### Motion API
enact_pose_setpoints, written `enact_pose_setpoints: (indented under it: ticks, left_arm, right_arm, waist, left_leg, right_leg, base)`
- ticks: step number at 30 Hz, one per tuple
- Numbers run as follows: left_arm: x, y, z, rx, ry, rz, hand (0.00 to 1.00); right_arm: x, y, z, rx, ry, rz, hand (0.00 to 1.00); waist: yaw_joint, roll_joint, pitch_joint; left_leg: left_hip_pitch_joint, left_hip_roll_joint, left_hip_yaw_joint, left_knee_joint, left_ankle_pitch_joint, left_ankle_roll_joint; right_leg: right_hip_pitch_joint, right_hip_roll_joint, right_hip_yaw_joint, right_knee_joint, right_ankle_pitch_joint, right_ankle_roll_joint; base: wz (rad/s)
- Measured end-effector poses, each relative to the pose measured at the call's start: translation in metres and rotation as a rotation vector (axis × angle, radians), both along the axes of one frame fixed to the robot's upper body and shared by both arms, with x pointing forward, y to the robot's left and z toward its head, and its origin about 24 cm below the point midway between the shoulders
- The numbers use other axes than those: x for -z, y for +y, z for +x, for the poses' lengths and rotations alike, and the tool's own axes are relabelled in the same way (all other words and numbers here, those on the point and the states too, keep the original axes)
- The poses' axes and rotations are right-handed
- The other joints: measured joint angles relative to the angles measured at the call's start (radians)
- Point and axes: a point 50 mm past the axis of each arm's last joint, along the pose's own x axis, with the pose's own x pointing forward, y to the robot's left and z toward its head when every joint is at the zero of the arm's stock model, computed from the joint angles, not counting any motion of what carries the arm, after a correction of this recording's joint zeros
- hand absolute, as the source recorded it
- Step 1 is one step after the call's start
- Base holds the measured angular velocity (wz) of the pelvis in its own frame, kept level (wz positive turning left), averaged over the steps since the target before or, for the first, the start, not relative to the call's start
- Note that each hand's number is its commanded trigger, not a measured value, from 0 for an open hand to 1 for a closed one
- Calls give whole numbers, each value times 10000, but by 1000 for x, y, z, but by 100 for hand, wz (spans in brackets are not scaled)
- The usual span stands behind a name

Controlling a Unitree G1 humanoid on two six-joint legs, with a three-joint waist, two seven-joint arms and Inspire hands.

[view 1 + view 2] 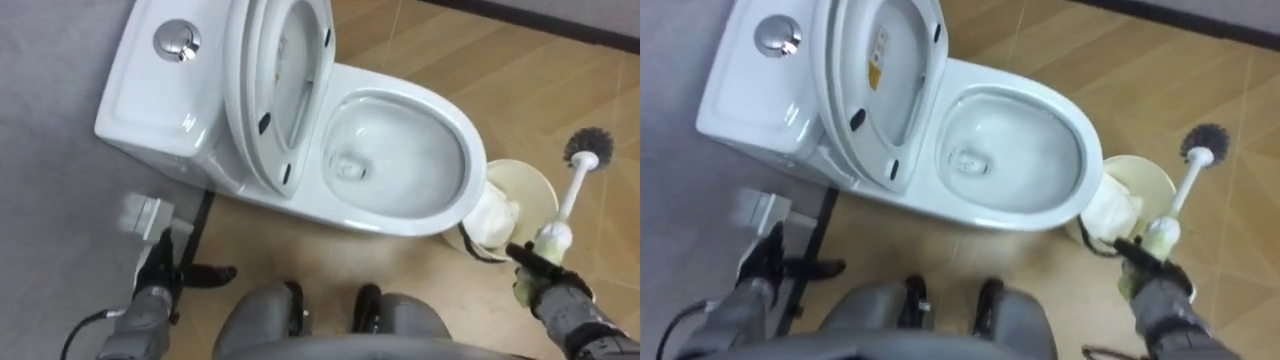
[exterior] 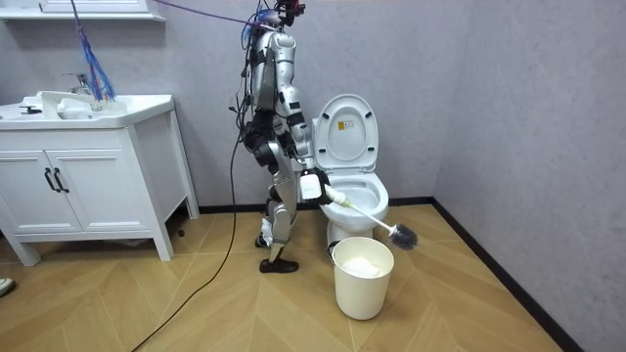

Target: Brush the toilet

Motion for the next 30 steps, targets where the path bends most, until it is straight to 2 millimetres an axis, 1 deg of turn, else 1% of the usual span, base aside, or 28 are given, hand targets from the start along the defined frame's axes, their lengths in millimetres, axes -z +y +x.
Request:
enact_pose_setpoints:
  ticks: [2,4,6,8,13,16,18,19,21,22,23,24,25,27,28,29,30]
  left_arm:
    - [1,6,-19,-446,230,136,0]
    - [1,9,-26,-502,393,304,0]
    - [-2,11,-29,-373,326,579,0]
    - [-7,12,-34,-282,41,946,0]
    - [-17,13,-40,-331,-429,1477,0]
    - [-18,12,-44,-503,-428,1728,0]
    - [-20,11,-46,-361,-480,2014,0]
    - [-23,11,-47,-329,-587,2261,0]
    - [-29,12,-42,-37,-826,2739,0]
    - [-32,12,-38,197,-1020,3060,0]
    - [-36,11,-35,424,-1236,3299,0]
    - [-38,11,-32,498,-1401,3441,0]
    - [-45,10,-28,744,-1753,3857,0]
    - [-59,11,-20,1134,-2403,4582,0]
    - [-69,12,-11,1323,-2992,5167,0]
    - [-77,12,-3,1389,-3511,5634,0]
    - [-81,12,0,1426,-3711,5809,0]
  right_arm:
    - [3,6,-8,-783,346,-314,100]
    - [4,8,-11,-1281,506,-539,100]
    - [4,11,-12,-1766,600,-739,100]
    - [2,15,-15,-2558,543,-1053,100]
    - [-1,20,-13,-4568,676,-2069,100]
    - [1,24,-18,-5890,1126,-2466,100]
    - [2,25,-22,-6655,1460,-2732,100]
    - [3,25,-26,-7003,1666,-2806,100]
    - [5,26,-36,-7328,2042,-2816,100]
    - [8,27,-43,-7485,2306,-2761,100]
    - [10,29,-49,-7603,2539,-2690,100]
    - [12,30,-51,-7691,2601,-2674,100]
    - [14,33,-56,-7916,2695,-2658,100]
    - [15,33,-61,-8298,2914,-2745,100]
    - [16,32,-68,-8488,3206,-2741,100]
    - [18,31,-75,-8654,3500,-2729,100]
    - [19,30,-79,-8737,3715,-2684,100]
  waist:
    - [17,-52,-32]
    - [20,-59,-39]
    - [61,-85,-41]
    - [102,-68,-47]
    - [96,-58,-55]
    - [302,-64,-63]
    - [358,-59,-62]
    - [397,-61,-62]
    - [533,-70,-56]
    - [566,-92,-71]
    - [612,-138,-55]
    - [621,-142,-58]
    - [622,-193,-71]
    - [682,-227,-64]
    - [696,-261,-64]
    - [793,-250,-57]
    - [827,-252,-53]
  left_leg:
    - [621,9,59,-357,17,-7]
    - [896,8,29,-501,21,-14]
    - [1092,10,0,-592,41,-24]
    - [1424,17,-129,-706,48,-38]
    - [1876,9,-317,-960,52,-56]
    - [2115,12,-330,-1067,50,-62]
    - [2150,-5,-389,-1078,49,-64]
    - [2166,-52,-469,-1087,63,-77]
    - [2288,-105,-585,-1121,68,-81]
    - [2308,-131,-710,-1120,77,-90]
    - [2312,-129,-797,-1121,91,-99]
    - [2300,-129,-843,-1119,96,-107]
    - [2285,-140,-889,-1116,106,-118]
    - [2277,-155,-991,-1107,111,-128]
    - [2283,-158,-1155,-1105,115,-136]
    - [2285,-165,-1207,-1104,117,-139]
    - [2284,-172,-1220,-1103,117,-139]
  right_leg:
    - [590,37,-15,-310,29,21]
    - [899,50,-81,-479,31,25]
    - [1137,63,-142,-627,37,33]
    - [1650,98,-366,-962,82,40]
    - [2259,168,-499,-1274,126,64]
    - [2504,162,-578,-1297,125,65]
    - [2570,161,-615,-1338,126,67]
    - [2664,174,-649,-1445,142,89]
    - [2830,164,-758,-1492,146,94]
    - [2947,144,-934,-1569,146,97]
    - [3016,148,-1002,-1646,146,98]
    - [3019,150,-1032,-1649,146,98]
    - [3030,145,-1121,-1663,146,97]
    - [3094,150,-1219,-1702,146,97]
    - [3204,167,-1307,-1826,146,97]
    - [3225,171,-1347,-1828,146,98]
    - [3234,175,-1362,-1832,146,98]
  base:
    - [0]
    - [3]
    - [10]
    - [17]
    - [13]
    - [5]
    - [9]
    - [14]
    - [20]
    - [29]
    - [30]
    - [20]
    - [13]
    - [18]
    - [25]
    - [22]
    - [10]
